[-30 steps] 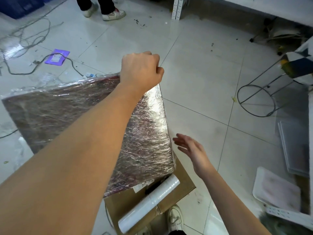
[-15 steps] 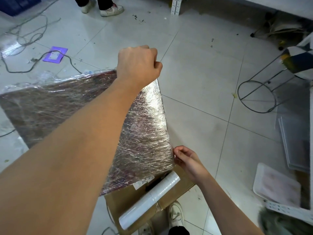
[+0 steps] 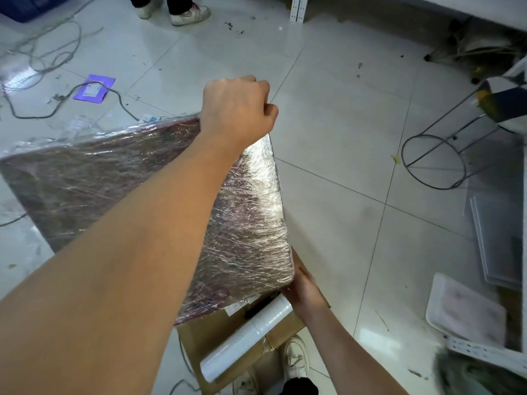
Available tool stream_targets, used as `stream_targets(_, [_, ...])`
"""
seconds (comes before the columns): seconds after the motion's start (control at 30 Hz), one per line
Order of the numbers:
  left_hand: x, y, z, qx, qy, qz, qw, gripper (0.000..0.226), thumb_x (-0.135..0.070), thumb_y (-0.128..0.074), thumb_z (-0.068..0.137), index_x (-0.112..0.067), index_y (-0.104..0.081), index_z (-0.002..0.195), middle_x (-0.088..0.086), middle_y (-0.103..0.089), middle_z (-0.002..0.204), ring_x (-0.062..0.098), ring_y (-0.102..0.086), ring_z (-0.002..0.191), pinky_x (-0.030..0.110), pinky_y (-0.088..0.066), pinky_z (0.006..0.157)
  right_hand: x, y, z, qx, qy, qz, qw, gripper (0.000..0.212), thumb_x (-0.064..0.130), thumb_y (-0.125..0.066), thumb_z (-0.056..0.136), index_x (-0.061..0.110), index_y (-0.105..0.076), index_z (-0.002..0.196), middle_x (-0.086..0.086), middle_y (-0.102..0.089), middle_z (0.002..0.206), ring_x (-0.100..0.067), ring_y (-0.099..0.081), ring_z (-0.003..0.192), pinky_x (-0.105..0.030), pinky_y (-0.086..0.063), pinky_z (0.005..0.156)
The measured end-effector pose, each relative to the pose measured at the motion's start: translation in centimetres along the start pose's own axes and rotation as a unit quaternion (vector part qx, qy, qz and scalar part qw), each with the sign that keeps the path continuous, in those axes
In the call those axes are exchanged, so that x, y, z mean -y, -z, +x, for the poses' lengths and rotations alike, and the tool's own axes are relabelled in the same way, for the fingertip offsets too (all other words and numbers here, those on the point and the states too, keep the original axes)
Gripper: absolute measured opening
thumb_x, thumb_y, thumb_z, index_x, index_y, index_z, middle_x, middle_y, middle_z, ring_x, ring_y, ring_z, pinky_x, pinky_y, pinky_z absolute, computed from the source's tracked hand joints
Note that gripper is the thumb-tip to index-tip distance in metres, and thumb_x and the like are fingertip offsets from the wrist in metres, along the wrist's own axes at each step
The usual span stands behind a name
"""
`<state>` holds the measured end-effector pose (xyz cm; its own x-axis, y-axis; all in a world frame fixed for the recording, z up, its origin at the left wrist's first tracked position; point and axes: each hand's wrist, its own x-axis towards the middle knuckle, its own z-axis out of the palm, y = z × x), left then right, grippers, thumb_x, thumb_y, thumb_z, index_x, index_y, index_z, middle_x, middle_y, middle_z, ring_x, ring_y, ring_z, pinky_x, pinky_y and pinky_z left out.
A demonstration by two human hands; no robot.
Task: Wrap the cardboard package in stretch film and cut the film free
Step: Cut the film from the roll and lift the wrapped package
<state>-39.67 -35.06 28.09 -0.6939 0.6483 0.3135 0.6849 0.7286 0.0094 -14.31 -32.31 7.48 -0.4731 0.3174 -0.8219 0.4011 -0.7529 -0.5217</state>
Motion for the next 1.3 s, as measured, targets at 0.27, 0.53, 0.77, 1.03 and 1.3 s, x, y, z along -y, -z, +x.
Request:
stream_targets(0.27, [0.0,-0.3,0.1,-0.01,-0.008,-0.002,1.0,0.031,-0.032,-0.043,0.091,-0.013,-0.066,0.099,0.007,-0.064,0.098,0.033,-0.059,0.083,0.032,-0.029,0.066,4.0,-3.5,-5.8,-0.001,0.27,-0.194,0.943,0.042,0.036,-0.021,0.103,0.033,-0.042,0.139,0.028,-0.043,0.134,0.01,-0.035,0.126,-0.012,-0.023,0.106])
stream_targets(0.53, [-0.5,-0.3,-0.6,-0.015,-0.012,-0.011,1.0,0.03,-0.03,-0.044,0.09,-0.011,-0.066,0.097,0.007,-0.064,0.095,0.033,-0.059,0.079,0.031,-0.029,0.065,3.6,-2.9,-4.6,0.078,0.167,-0.253,0.95,0.056,0.063,-0.018,0.094,0.04,-0.036,0.142,0.021,-0.045,0.139,0.006,-0.037,0.127,-0.021,-0.023,0.11])
stream_targets(0.77, [0.3,-0.1,-0.5,-0.011,0.0,0.001,1.0,0.031,-0.033,-0.044,0.091,-0.012,-0.066,0.098,0.007,-0.064,0.096,0.034,-0.06,0.081,0.032,-0.031,0.066,4.4,-0.7,-4.1,0.008,0.127,-0.179,0.975,0.059,0.069,-0.017,0.09,0.045,-0.028,0.143,0.012,-0.023,0.155,-0.009,-0.019,0.143,-0.031,-0.01,0.114])
stream_targets(1.03, [0.0,0.2,-1.1,-0.002,-0.007,0.006,1.0,0.031,-0.034,-0.043,0.092,-0.014,-0.065,0.101,0.007,-0.062,0.098,0.034,-0.06,0.083,0.033,-0.033,0.069,-0.2,-0.6,-3.5,-0.011,-0.059,-0.157,0.986,0.072,0.063,-0.016,0.094,0.017,-0.03,0.148,-0.004,-0.038,0.149,-0.023,-0.037,0.136,-0.041,-0.022,0.117])
stream_targets(1.3, [-1.0,0.2,-1.4,0.0,-0.004,-0.001,1.0,0.032,-0.032,-0.042,0.092,-0.012,-0.065,0.103,0.009,-0.062,0.1,0.035,-0.059,0.084,0.034,-0.034,0.071,2.5,-3.5,-2.7,-0.061,-0.073,0.012,0.995,0.048,0.047,-0.033,0.097,0.017,-0.05,0.132,-0.007,-0.057,0.129,-0.026,-0.056,0.114,-0.045,-0.042,0.102])
